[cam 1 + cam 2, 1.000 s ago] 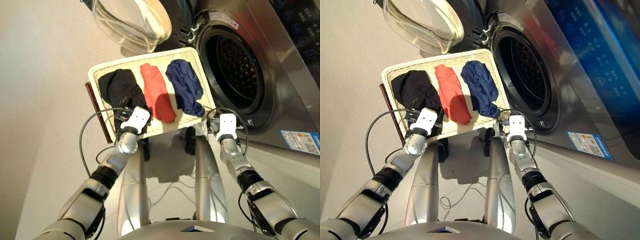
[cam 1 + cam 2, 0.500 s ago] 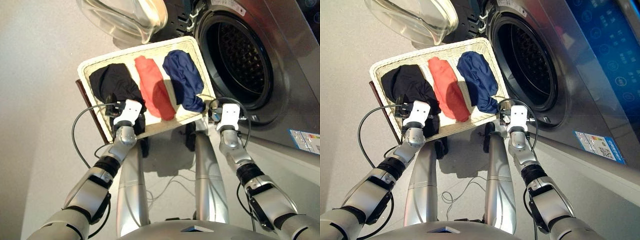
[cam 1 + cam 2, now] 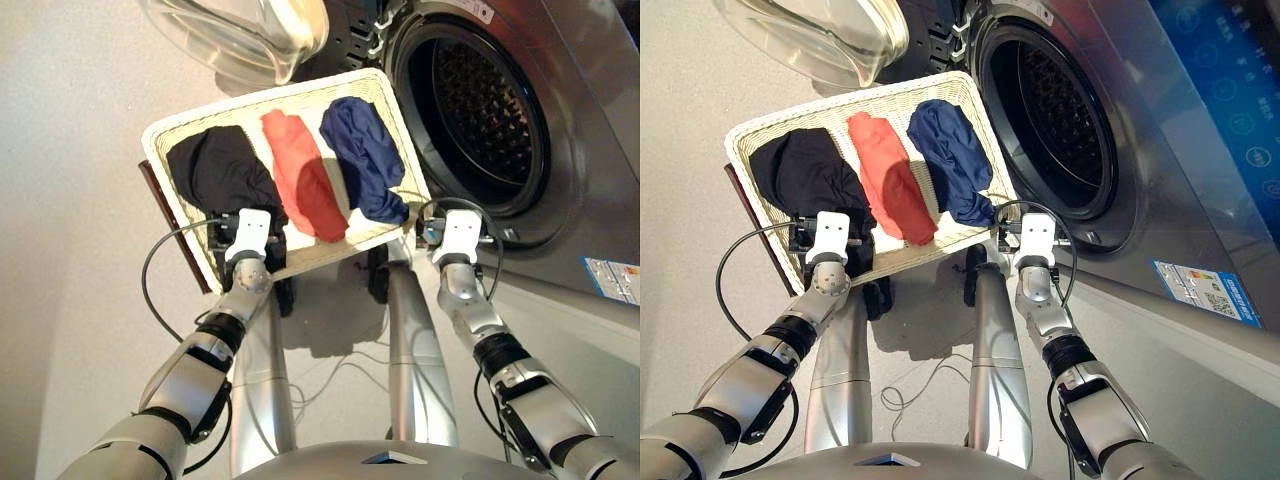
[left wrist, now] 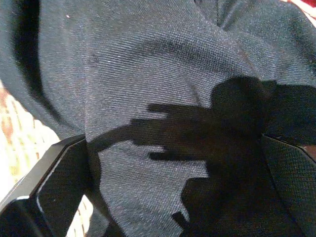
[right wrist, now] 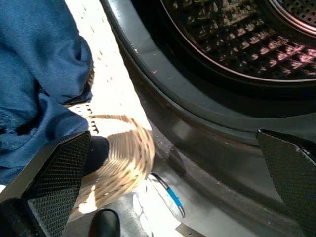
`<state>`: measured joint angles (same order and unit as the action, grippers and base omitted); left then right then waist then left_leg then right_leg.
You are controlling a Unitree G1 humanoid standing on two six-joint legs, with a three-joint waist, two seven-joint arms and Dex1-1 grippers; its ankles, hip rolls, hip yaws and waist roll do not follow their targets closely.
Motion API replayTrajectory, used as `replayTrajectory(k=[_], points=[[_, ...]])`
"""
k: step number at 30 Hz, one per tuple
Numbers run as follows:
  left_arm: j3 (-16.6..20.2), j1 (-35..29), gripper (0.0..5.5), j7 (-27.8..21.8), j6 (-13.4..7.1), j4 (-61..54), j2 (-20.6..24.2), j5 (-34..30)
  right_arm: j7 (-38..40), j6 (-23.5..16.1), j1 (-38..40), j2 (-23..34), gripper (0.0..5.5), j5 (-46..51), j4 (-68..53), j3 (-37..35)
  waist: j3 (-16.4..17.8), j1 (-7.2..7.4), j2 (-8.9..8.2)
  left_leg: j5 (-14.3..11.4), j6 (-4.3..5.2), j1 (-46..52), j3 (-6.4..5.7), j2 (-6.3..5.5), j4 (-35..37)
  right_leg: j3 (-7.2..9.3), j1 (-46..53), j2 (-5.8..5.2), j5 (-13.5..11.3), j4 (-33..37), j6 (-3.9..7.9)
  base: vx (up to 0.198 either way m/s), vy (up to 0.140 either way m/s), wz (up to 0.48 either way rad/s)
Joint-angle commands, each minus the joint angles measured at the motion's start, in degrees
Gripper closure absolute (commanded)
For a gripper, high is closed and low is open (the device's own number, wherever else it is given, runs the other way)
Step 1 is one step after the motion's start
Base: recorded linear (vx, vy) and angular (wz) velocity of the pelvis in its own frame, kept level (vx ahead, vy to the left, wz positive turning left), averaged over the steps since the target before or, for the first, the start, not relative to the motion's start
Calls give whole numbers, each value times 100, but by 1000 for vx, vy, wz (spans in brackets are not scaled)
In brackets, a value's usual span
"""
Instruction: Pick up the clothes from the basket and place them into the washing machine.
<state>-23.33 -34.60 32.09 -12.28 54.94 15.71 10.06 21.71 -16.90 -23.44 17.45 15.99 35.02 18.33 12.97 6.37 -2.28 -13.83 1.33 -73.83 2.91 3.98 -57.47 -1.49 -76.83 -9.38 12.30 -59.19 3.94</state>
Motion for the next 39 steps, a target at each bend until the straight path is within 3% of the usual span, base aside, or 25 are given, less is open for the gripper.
replayTrajectory(k=[1, 5, 12, 13, 14, 15, 29, 33, 38, 39], points=[[120, -196, 0, -63, -298, 293, 74, 180, -27, -376, 45, 156, 0, 3, -740, -23, -92, 101, 76, -27, -243, -237, -255, -157, -16, -37, 175, -17, -335, 580, -115, 0, 0, 0], [158, -315, 0, -197, -302, 522, 135, 407, -69, -418, 87, 187, 0, 25, -930, -63, -101, 134, 67, -32, -250, -362, -254, -139, -70, -46, 54, -5, -361, 556, -106, 0, 0, 0], [306, -631, 0, -570, -74, 1303, 192, 956, -295, -357, 345, 306, 0, 91, -1538, -152, -180, 245, 67, -39, -254, -529, -238, -112, -143, -52, -111, 17, -369, 524, -103, 0, 0, 0], [362, -681, 308, -636, -52, 1388, 226, 1099, -366, -356, 406, 330, 0, 141, -1575, -182, -208, 262, 79, -41, -253, -568, -243, -116, -174, -52, -140, 25, -372, 504, -103, 0, 0, 0], [361, -683, 535, -638, -53, 1392, 226, 1102, -367, -355, 406, 330, 0, 142, -1576, -183, -210, 262, 80, -41, -253, -572, -244, -116, -176, -51, -144, 25, -372, 503, -103, 0, 0, 0], [370, -714, 550, -709, -61, 1375, 276, 1176, -393, -354, 458, 361, 0, 168, -1682, -227, -235, 266, 91, -39, -249, -605, -248, -111, -179, -51, -173, 20, -375, 496, -99, 0, 0, 0], [466, -444, 550, -751, -238, 1239, 293, 1242, -511, -420, 566, 403, 0, 195, -1884, -273, -310, 217, 100, -4, -240, -627, -239, -147, -103, -29, -196, 25, -401, 560, -84, 0, 0, 0], [554, -272, 550, -675, -508, 781, 312, 1357, -492, -489, 565, 454, 0, 185, -2041, -277, -321, 167, 98, 6, -235, -598, -246, -175, -71, -14, -177, 9, -392, 562, -97, 0, 0, 0], [842, 602, 550, -531, -970, -1282, 489, 1057, -312, -572, 598, 838, 0, -545, -2587, -359, -301, 9, 127, -15, -230, -563, -282, -222, -25, -10, -135, 3, -348, 567, -101, 0, 0, 0], [897, 795, 550, -514, -982, -1547, 495, 949, -248, -580, 582, 899, 0, -702, -2535, -356, -301, -8, 135, -20, -230, -555, -284, -229, -24, -9, -127, 3, -345, 562, -99, 0, 0, 0]])
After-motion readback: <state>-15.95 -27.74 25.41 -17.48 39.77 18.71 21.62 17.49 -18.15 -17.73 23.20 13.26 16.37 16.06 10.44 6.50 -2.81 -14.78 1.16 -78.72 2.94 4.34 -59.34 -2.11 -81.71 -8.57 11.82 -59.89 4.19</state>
